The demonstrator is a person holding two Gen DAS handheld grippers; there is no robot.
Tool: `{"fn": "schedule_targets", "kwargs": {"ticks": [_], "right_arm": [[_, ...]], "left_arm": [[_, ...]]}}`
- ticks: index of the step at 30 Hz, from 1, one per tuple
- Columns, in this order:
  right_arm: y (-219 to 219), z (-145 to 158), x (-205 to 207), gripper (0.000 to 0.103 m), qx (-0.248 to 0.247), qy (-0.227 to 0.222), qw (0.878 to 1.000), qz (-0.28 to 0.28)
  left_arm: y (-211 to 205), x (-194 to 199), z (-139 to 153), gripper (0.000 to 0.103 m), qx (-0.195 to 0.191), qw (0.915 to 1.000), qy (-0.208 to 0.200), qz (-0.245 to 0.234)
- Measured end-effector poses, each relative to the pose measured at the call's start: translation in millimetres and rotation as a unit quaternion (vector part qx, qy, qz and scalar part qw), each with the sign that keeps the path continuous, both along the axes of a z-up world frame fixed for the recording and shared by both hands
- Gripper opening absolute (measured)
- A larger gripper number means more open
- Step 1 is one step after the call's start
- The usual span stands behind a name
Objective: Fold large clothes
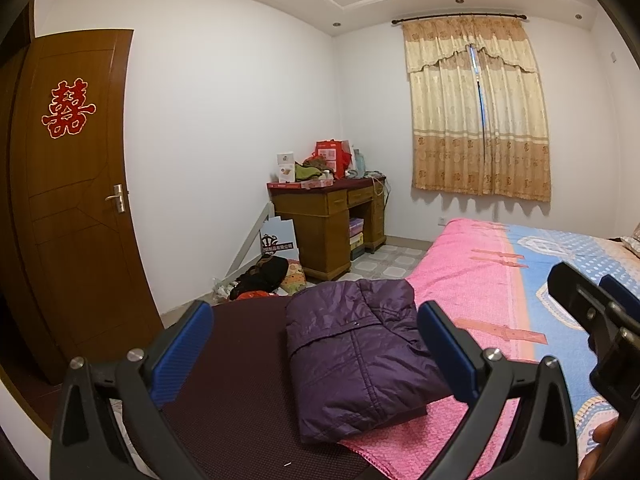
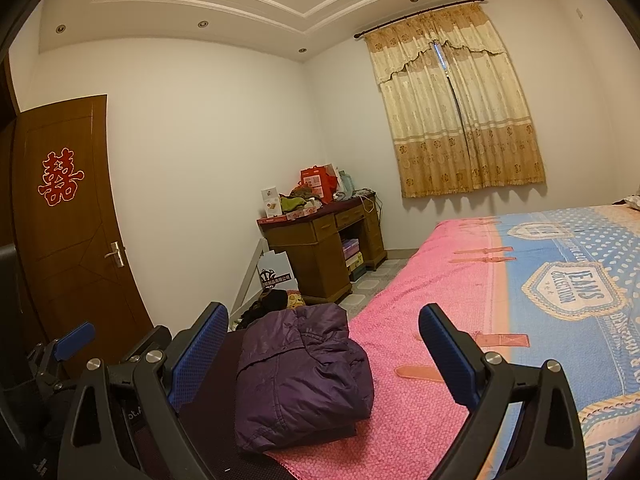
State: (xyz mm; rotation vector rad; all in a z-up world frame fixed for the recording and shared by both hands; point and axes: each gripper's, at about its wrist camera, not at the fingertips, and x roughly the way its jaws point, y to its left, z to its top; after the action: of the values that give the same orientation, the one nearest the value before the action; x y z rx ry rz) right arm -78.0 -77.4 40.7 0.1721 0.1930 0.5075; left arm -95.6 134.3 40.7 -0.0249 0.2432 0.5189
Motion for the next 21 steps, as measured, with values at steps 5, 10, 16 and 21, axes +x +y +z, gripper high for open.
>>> {"fn": "schedule_targets", "kwargs": {"ticks": [5, 10, 16, 21], "right_arm": [[-0.8, -2.6, -0.2, 0.096, 0.003, 0.001, 1.000, -0.007], [1.1, -4.6, 2.2, 0.096, 0.003, 0.010, 1.000, -0.003], [6.9, -4.3, 1.1, 0.097, -0.003, 0.008, 1.000, 0.004], [12.8, -4.2, 1.5, 0.097, -0.009, 0.010, 1.000, 0.011]], "left_arm": [[-1.9, 2.3, -2.8, 0.103, 0.002, 1.0000, -0.002, -0.004], [-7.3, 6.4, -5.4, 0.103, 0.006, 0.9999, 0.012, 0.000], [-1.8, 3.5, -3.6, 0.103, -0.005, 0.9999, 0.011, 0.012], [4.0, 0.0, -0.5, 0.103, 0.000, 0.9995, 0.002, 0.030]]}}
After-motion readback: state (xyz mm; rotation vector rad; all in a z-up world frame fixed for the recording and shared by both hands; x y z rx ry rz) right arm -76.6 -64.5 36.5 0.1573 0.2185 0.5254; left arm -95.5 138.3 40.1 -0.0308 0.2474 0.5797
